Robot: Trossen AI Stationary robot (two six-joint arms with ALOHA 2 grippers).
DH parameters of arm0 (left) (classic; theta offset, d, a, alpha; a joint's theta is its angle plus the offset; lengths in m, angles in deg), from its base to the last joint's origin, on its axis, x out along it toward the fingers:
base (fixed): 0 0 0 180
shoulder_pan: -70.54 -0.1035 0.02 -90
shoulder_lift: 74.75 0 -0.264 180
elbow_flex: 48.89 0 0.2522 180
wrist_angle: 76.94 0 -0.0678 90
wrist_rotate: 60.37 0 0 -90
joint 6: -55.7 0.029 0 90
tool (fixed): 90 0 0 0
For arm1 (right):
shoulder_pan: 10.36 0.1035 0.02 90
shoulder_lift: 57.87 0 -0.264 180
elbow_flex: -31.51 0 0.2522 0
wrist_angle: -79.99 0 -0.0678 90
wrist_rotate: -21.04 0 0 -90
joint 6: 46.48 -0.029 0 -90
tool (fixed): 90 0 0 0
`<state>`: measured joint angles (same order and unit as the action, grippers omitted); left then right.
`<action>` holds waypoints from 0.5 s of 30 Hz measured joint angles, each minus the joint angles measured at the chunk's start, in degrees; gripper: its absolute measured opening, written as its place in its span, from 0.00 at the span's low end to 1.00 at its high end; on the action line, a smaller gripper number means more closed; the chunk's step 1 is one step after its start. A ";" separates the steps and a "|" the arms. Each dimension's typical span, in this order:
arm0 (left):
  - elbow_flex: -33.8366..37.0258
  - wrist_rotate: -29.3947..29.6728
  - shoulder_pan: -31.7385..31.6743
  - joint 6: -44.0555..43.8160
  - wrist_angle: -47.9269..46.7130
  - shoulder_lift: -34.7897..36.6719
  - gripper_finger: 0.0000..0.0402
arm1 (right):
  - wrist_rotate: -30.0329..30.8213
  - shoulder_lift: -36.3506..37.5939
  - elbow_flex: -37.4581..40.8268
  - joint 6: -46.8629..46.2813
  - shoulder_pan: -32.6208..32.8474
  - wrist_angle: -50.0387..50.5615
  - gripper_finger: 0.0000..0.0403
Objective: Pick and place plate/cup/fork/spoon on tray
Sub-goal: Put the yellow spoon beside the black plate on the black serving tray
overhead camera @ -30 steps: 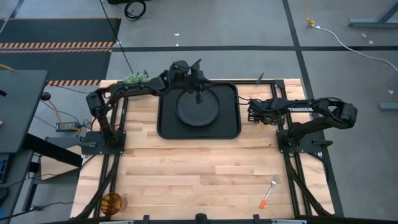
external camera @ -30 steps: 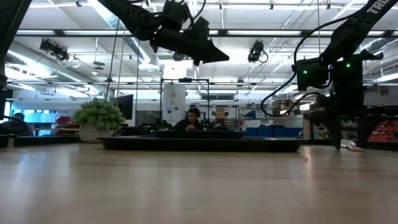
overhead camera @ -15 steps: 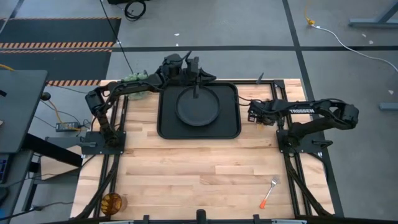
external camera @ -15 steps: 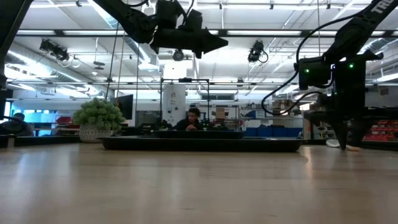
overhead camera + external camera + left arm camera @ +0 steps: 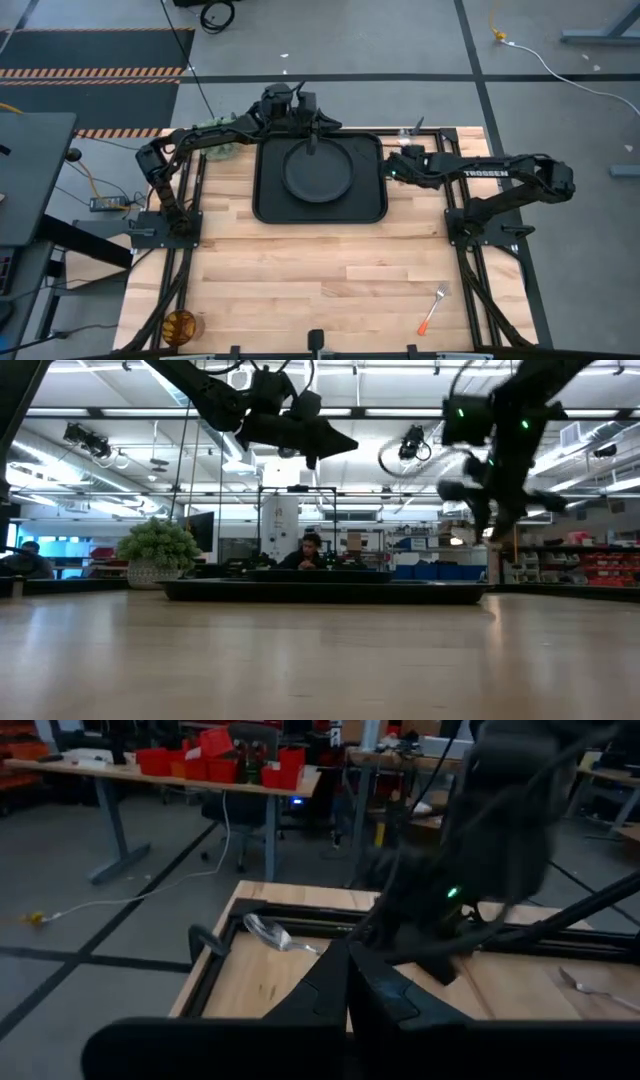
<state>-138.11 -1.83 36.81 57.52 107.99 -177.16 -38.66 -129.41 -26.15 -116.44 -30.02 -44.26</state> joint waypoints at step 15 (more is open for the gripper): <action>-0.02 2.65 0.03 11.10 -21.98 8.68 0.03 | -5.91 -22.12 -17.98 6.61 6.11 0.94 0.20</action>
<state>-138.13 0.83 36.83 68.62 86.01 -168.49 -44.57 -151.54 -44.13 -109.83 -23.91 -43.32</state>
